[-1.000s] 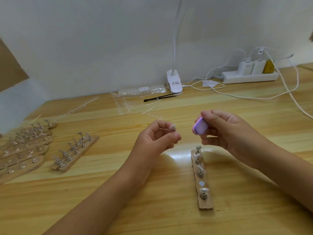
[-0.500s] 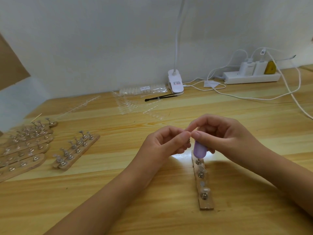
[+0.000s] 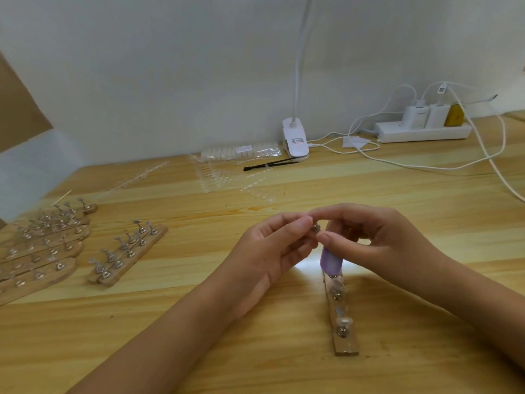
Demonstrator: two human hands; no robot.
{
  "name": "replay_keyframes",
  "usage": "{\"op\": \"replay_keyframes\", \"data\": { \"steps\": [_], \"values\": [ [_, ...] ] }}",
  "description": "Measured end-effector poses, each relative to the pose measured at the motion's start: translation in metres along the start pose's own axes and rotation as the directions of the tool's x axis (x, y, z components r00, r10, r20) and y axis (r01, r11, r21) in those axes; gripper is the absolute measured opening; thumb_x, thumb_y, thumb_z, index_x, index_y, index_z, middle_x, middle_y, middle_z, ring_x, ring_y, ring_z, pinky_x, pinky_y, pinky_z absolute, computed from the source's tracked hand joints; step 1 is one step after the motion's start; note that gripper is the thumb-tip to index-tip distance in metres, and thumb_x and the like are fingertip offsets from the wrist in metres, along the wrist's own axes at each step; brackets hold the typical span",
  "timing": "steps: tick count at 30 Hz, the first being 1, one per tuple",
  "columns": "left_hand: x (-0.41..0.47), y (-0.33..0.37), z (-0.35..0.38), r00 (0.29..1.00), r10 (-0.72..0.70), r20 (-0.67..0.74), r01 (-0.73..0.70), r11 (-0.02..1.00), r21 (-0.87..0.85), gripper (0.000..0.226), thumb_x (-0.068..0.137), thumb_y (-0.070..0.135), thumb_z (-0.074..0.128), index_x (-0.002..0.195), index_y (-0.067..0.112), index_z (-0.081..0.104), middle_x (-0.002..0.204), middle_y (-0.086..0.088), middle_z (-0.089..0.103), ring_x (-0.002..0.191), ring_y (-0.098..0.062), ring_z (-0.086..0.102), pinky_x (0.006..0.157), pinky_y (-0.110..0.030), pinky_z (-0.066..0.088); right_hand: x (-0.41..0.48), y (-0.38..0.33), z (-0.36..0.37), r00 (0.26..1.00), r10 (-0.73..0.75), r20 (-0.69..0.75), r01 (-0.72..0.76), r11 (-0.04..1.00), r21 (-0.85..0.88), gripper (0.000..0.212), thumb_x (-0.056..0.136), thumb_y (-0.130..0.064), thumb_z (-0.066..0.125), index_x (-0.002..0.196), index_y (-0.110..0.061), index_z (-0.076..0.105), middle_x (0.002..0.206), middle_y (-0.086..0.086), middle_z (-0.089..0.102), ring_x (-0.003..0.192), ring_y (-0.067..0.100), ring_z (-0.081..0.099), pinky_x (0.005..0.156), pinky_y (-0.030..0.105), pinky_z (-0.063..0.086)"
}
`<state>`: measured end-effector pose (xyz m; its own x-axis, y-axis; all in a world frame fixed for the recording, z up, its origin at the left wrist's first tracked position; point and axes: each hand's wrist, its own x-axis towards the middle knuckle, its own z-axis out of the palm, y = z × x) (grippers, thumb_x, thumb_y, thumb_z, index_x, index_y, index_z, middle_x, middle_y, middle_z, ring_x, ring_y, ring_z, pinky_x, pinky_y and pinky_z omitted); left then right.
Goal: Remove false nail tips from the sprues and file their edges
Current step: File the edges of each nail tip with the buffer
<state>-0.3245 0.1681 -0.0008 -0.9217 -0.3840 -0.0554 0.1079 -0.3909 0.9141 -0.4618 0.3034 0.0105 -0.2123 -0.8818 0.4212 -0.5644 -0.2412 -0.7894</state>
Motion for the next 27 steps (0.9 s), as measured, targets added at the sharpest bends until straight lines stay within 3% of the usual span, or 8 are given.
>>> {"op": "replay_keyframes", "data": {
  "steps": [4, 7, 9, 14, 20, 24, 27],
  "values": [
    [0.001, 0.001, -0.004, 0.997, -0.045, 0.066, 0.049, 0.997, -0.058, 0.042, 0.08, 0.016, 0.075, 0.118, 0.001, 0.069, 0.107, -0.015, 0.069, 0.091, -0.012, 0.069, 0.082, -0.018, 0.055, 0.001, 0.004, -0.001, 0.999, -0.054, -0.002, 0.054, 0.998, -0.045, 0.026, 0.092, -0.021, 0.064, 0.116, -0.029, 0.068, 0.07, -0.008, 0.072, 0.068, 0.012, 0.07, 0.065, 0.022, 0.053],
    [0.001, 0.002, -0.004, 0.995, -0.054, 0.081, 0.06, 0.995, -0.075, 0.037, 0.077, 0.013, 0.075, 0.112, 0.004, 0.074, 0.109, -0.015, 0.07, 0.092, -0.012, 0.07, 0.084, -0.018, 0.055, 0.002, 0.005, 0.0, 0.998, -0.061, -0.024, 0.06, 0.997, -0.043, 0.026, 0.09, -0.025, 0.064, 0.117, -0.027, 0.065, 0.07, -0.008, 0.072, 0.067, 0.013, 0.071, 0.066, 0.024, 0.053],
    [0.001, 0.002, -0.003, 0.996, -0.053, 0.071, 0.059, 0.995, -0.086, 0.028, 0.076, 0.01, 0.075, 0.104, 0.009, 0.078, 0.103, -0.01, 0.072, 0.089, -0.01, 0.07, 0.081, -0.017, 0.055, 0.002, 0.004, 0.002, 0.998, -0.04, -0.054, 0.042, 0.999, 0.022, 0.026, 0.089, -0.025, 0.067, 0.114, -0.021, 0.06, 0.069, -0.001, 0.072, 0.064, 0.016, 0.07, 0.063, 0.031, 0.055],
    [0.001, 0.003, -0.001, 0.998, -0.052, 0.04, 0.055, 0.995, -0.084, 0.025, 0.076, 0.015, 0.074, 0.1, 0.013, 0.079, 0.092, -0.003, 0.072, 0.082, -0.007, 0.068, 0.075, -0.015, 0.055, 0.005, -0.001, -0.001, 0.981, 0.052, -0.188, 0.004, 0.959, 0.285, 0.033, 0.076, -0.03, 0.073, 0.09, -0.008, 0.052, 0.07, 0.014, 0.07, 0.058, 0.017, 0.066, 0.048, 0.022, 0.047],
    [0.002, 0.0, -0.001, 0.999, -0.044, 0.02, 0.045, 0.998, -0.048, 0.021, 0.075, 0.021, 0.076, 0.095, 0.013, 0.079, 0.09, -0.003, 0.069, 0.078, -0.006, 0.065, 0.074, -0.015, 0.054, 0.006, -0.005, -0.005, 0.973, 0.125, -0.196, -0.034, 0.911, 0.412, 0.031, 0.074, -0.026, 0.069, 0.091, -0.003, 0.058, 0.077, 0.013, 0.071, 0.067, 0.021, 0.069, 0.062, 0.024, 0.056],
    [0.002, -0.001, -0.002, 0.999, -0.034, 0.011, 0.034, 0.999, -0.037, 0.022, 0.076, 0.021, 0.075, 0.096, 0.013, 0.078, 0.091, -0.004, 0.071, 0.078, -0.006, 0.066, 0.074, -0.015, 0.053, 0.005, -0.008, -0.003, 0.983, 0.112, -0.149, -0.042, 0.912, 0.409, 0.029, 0.076, -0.02, 0.067, 0.096, -0.002, 0.058, 0.09, 0.011, 0.072, 0.081, 0.024, 0.071, 0.072, 0.03, 0.059],
    [0.003, -0.002, -0.002, 1.0, -0.023, 0.0, 0.023, 1.0, -0.018, 0.019, 0.081, 0.018, 0.07, 0.096, 0.012, 0.079, 0.089, -0.001, 0.073, 0.08, -0.005, 0.067, 0.074, -0.015, 0.054, 0.004, -0.011, 0.0, 0.981, 0.121, -0.153, -0.054, 0.923, 0.381, 0.039, 0.074, -0.025, 0.069, 0.108, -0.009, 0.062, 0.096, 0.01, 0.072, 0.089, 0.024, 0.071, 0.076, 0.028, 0.059]
  ]
}}
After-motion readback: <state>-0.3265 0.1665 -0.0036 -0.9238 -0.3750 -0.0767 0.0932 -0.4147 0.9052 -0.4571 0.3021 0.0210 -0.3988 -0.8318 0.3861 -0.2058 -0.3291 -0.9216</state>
